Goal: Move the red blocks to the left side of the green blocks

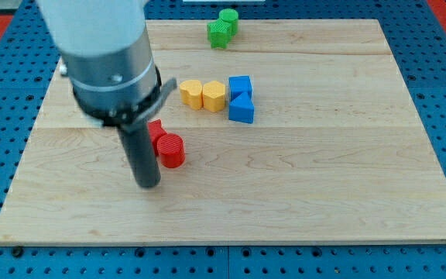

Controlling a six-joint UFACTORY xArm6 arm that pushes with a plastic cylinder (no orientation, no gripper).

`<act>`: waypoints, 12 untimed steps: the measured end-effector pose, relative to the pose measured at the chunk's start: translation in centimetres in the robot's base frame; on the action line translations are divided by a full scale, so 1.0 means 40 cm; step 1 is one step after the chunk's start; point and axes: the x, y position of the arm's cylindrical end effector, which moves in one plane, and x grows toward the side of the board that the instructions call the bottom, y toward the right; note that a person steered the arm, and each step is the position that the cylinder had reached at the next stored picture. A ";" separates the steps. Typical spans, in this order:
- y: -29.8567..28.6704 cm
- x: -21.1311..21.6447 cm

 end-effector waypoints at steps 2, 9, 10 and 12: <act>0.173 -0.067; -0.137 -0.216; -0.047 -0.133; 0.021 -0.230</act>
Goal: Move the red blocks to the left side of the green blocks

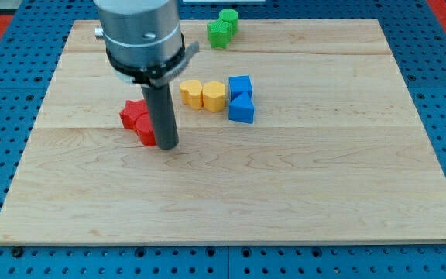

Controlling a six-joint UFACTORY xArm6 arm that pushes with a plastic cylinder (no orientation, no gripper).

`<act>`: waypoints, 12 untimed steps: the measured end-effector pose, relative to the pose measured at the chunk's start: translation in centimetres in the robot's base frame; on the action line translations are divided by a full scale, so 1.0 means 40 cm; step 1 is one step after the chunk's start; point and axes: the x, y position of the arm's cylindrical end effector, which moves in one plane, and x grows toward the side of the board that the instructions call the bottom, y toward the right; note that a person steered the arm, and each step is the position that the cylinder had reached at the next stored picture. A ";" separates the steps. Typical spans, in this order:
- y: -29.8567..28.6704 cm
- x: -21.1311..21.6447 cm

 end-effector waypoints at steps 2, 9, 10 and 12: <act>-0.164 -0.050; -0.407 -0.092; -0.288 -0.102; -0.291 -0.290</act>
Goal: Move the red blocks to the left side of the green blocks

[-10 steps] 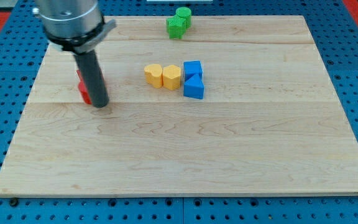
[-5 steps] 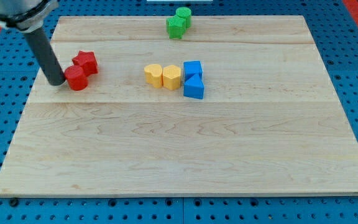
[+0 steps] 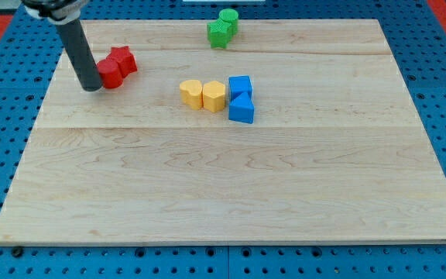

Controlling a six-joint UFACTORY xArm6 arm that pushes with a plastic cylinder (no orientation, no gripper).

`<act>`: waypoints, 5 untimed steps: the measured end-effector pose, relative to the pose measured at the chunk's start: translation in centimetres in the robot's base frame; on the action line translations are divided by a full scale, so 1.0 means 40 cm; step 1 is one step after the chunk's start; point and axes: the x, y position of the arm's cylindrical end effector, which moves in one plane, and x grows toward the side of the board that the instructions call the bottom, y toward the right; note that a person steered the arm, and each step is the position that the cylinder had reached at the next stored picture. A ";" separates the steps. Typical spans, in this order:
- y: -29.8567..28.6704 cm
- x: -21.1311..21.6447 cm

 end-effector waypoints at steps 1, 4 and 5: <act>0.074 -0.077; 0.140 -0.223; 0.146 -0.279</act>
